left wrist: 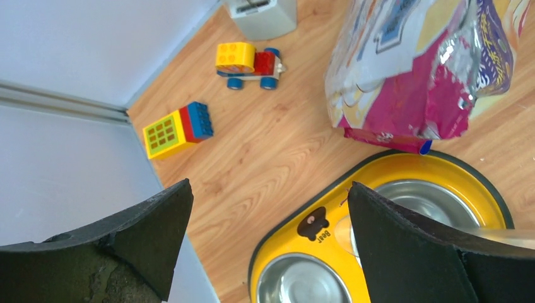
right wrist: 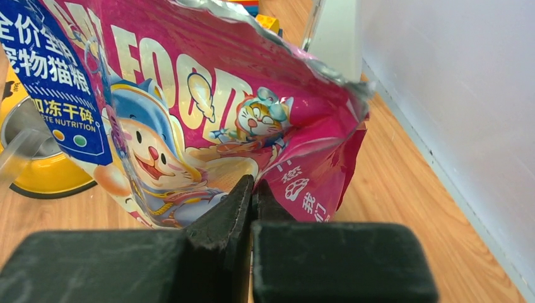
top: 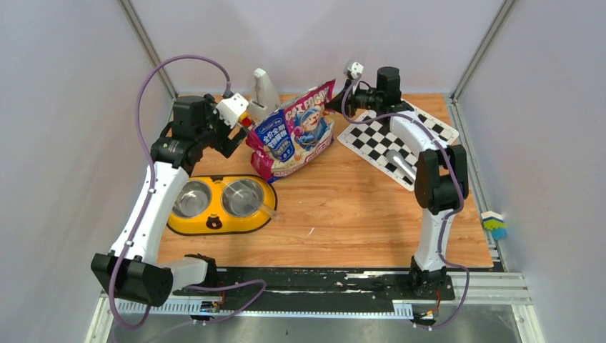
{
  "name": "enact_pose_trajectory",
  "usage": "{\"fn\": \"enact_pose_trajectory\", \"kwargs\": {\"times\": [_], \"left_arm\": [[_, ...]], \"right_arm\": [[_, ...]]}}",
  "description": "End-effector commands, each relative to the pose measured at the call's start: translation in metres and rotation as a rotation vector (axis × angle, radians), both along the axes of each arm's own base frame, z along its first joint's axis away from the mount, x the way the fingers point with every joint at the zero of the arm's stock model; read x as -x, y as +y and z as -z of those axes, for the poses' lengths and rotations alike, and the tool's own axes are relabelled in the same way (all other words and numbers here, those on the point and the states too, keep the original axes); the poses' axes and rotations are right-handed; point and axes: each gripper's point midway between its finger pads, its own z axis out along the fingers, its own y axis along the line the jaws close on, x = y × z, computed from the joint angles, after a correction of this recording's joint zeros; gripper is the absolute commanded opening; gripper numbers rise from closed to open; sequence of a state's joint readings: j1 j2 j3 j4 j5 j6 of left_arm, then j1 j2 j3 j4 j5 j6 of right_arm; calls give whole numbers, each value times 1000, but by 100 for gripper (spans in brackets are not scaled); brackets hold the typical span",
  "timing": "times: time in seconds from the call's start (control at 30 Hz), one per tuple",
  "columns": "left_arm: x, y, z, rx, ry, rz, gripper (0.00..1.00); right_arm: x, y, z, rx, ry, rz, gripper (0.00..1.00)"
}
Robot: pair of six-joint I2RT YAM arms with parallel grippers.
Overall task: Serve the pet food
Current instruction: Move the pet food bag to the center of the board.
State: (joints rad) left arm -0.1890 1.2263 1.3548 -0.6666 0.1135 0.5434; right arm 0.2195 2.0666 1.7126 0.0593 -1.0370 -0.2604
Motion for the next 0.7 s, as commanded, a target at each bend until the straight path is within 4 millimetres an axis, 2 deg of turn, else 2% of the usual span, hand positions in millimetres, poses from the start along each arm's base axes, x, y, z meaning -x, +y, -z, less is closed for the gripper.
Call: {"fn": "enact_pose_trajectory", "kwargs": {"times": [0.0,0.1,0.27,0.4,0.57,0.67], "left_arm": [[4,2,-6,48,-61,-26,100],[9,1,1,56,-62,-21,100],[6,7,8,54,-57,-58,100],[0,11,6,68,-67,-91,100],[-4,13,8,71,-62,-111,100],[-5,13,9,76,-59,-118,100]], "right_arm": [[36,11,-37,10,-67,-11,0],[48,5,-42,12,-63,18,0],[72,0,-55,-3,-58,61,0],[87,-4,-51,10,-50,118,0],[98,-21,-52,27,-65,221,0],[115,-29,-54,30,-74,239,0]]}}
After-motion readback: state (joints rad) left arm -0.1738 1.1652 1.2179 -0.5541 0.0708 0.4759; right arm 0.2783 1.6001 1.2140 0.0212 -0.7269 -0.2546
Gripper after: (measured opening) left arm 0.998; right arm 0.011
